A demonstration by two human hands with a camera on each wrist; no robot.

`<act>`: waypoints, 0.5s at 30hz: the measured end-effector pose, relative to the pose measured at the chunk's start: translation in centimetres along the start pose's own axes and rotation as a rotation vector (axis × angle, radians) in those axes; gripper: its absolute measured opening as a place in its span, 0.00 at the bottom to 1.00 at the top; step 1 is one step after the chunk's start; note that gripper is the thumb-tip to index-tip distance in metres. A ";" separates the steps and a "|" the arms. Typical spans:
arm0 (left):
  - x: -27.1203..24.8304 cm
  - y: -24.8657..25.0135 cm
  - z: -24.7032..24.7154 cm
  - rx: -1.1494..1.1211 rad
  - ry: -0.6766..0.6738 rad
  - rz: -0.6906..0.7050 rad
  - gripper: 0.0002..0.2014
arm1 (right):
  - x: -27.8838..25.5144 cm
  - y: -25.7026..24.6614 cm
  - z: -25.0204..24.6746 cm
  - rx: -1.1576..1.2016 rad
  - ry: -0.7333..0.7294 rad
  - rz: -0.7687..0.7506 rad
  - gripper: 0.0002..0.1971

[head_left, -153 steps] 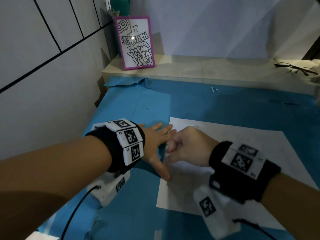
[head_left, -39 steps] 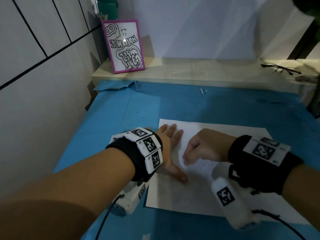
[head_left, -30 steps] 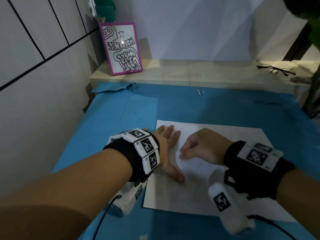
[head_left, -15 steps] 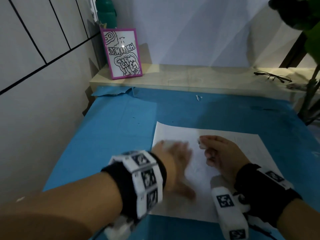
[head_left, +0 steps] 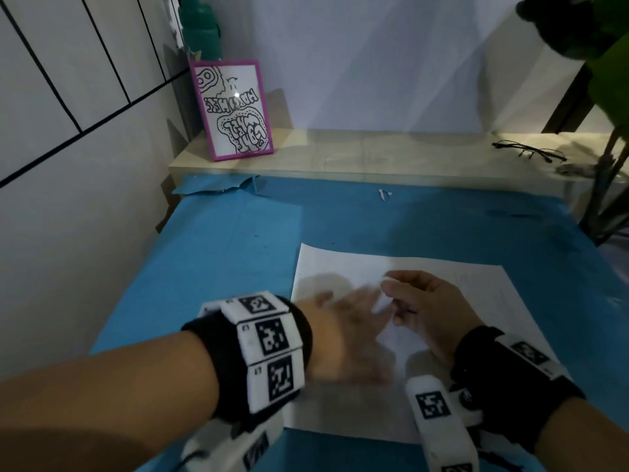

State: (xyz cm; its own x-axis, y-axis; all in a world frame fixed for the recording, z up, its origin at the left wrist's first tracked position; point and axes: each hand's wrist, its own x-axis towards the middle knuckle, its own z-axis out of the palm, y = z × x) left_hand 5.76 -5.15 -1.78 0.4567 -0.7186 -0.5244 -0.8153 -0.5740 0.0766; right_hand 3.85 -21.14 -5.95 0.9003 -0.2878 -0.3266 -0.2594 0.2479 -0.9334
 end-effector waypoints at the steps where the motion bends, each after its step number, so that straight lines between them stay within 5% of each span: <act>1: 0.0 0.2 0.7 0.002 -0.063 0.016 0.39 | 0.0 0.0 0.0 -0.005 0.003 -0.001 0.04; 6: 1.5 -5.5 0.0 -0.019 0.091 -0.420 0.40 | -0.4 -0.5 0.3 -0.044 0.017 0.002 0.03; 10: 2.2 -4.2 -0.6 -0.185 0.072 -0.239 0.51 | -0.4 -0.6 0.6 -0.204 0.017 0.018 0.07; 15: 2.3 -4.2 0.4 -0.206 0.035 -0.244 0.61 | 1.0 -2.3 2.0 -0.602 -0.002 0.003 0.08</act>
State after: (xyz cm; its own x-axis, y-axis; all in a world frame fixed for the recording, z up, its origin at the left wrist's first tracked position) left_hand 10.14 -4.28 -3.64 0.6450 -0.5608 -0.5192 -0.5922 -0.7962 0.1243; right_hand 6.05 -20.15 -3.84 0.8997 -0.2862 -0.3297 -0.4138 -0.3185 -0.8528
